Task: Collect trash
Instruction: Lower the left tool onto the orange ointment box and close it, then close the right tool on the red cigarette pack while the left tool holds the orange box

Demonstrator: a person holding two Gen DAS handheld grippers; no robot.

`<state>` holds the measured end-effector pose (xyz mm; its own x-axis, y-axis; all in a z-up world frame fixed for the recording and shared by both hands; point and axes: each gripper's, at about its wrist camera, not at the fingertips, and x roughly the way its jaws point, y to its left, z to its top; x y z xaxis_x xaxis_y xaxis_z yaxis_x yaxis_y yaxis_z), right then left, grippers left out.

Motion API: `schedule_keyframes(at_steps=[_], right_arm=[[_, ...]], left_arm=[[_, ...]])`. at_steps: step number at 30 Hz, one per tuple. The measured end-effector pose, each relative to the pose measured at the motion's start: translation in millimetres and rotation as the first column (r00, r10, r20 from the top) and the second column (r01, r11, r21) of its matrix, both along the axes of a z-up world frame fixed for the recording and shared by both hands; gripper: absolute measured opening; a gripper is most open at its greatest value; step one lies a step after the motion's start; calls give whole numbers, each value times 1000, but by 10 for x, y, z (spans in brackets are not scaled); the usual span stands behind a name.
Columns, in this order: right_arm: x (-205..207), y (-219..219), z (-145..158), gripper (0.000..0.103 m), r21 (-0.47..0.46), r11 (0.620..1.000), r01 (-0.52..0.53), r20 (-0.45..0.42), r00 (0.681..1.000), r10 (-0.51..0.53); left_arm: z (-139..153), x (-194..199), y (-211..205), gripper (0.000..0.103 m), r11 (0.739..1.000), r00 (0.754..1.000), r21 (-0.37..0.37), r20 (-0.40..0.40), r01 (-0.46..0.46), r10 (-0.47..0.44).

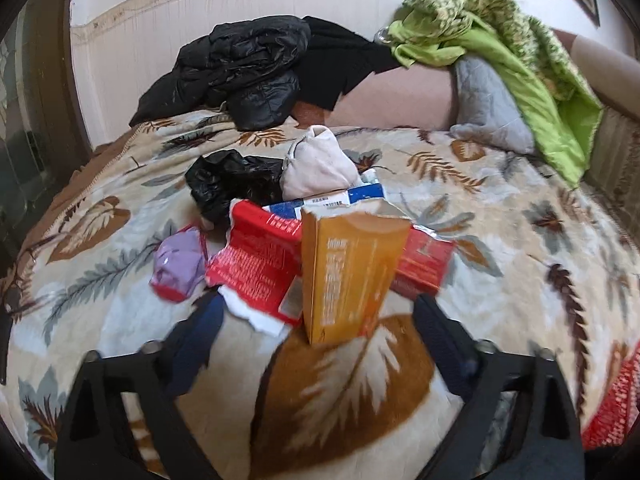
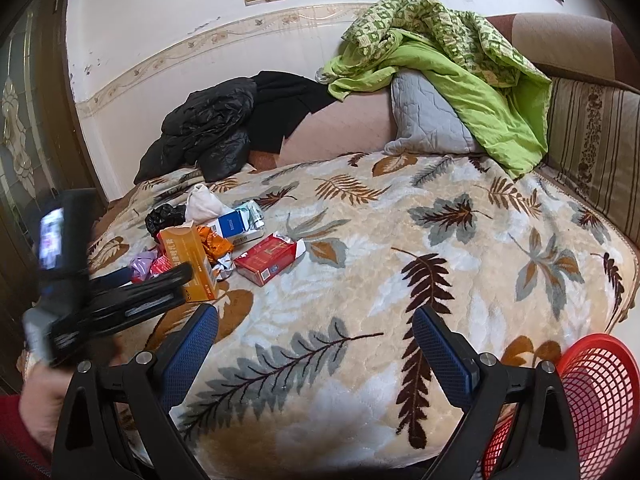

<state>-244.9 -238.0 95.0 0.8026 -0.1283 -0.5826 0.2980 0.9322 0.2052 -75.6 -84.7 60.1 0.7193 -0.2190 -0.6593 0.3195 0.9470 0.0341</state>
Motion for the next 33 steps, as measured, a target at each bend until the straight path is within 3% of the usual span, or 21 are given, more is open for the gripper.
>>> schedule_keyframes(at_steps=[1,3,5,8,11,14,22,24,26,27,33], right_arm=[[-1,0,1,99,3,1000,-1,-2,1000,1],[25,4,1,99,2,1000,-6,-9,1000,6],[52,11,-2,99,-1,1000,-7,-17,1000,7],[130,22,-14,99,7,1000,-10,-36,999,10],[279,29,-13,99,42,999,-34,-46,998,36],[492,14,-19,99,84,995,-44,-60,997,49],[1318,-260,-347,98,334,942,23,-189,981,43],[1536,-246,-435,98,375,927,29,-223,973,60],[1743,-182,-505,96,370,928,37,-254,965,63],[1820,-162,-531,96,361,931,50,-268,962,52],[2233,-66,-758,92,308,946,100,-351,936,15]], left_arm=[[-21,54,-22,80,1000,1000,12,-2,-9,9],[-86,159,-18,61,1000,1000,3,-18,-11,11],[-131,245,8,50,1000,999,-13,-49,-1,1],[-147,265,75,21,998,997,-52,-67,33,-36],[-131,245,114,18,997,996,-59,-57,58,-62],[-98,243,210,10,989,993,-118,-73,84,-93],[-42,277,457,10,968,988,-239,-118,72,-102],[-33,292,521,22,968,989,-245,-121,53,-85],[-33,291,586,37,971,992,-239,-113,22,-50],[-25,303,639,39,971,994,-241,-108,-1,-26],[-35,374,863,40,970,993,-237,-113,-56,30]])
